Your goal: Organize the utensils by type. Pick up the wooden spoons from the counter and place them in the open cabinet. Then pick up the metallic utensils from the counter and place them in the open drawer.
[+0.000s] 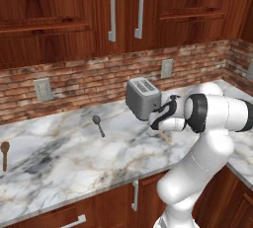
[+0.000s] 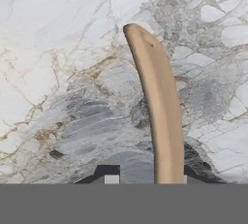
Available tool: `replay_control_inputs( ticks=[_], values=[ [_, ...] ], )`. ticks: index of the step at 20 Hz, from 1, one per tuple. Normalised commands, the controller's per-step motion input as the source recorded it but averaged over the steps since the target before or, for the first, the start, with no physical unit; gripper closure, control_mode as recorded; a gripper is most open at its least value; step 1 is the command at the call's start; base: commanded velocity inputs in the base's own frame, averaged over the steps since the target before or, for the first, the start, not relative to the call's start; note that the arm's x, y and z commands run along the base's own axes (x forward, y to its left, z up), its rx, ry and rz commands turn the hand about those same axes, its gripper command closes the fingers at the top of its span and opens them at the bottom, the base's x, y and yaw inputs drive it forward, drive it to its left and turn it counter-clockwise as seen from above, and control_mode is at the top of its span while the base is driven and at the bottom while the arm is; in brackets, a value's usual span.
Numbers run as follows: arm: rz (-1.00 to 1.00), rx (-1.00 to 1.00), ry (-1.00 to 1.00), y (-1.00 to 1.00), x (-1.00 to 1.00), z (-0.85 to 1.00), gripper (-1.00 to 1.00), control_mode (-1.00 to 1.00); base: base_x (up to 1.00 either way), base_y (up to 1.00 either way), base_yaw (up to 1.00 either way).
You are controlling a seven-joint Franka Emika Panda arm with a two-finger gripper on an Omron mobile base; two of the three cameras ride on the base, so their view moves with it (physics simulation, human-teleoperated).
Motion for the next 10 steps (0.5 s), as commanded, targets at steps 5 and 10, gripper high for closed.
replay_control_inputs(
  ticks=[5, 10],
  values=[
    [0.00, 0.00, 0.00, 0.00, -0.01, -0.43, 1.00, -1.00, 0.00, 0.00, 0.00],
    [-0.03, 0.03, -0.05, 0.00, -0.15, -0.24, 1.00, -1.00, 0.00, 0.00, 0.00]
  ],
)
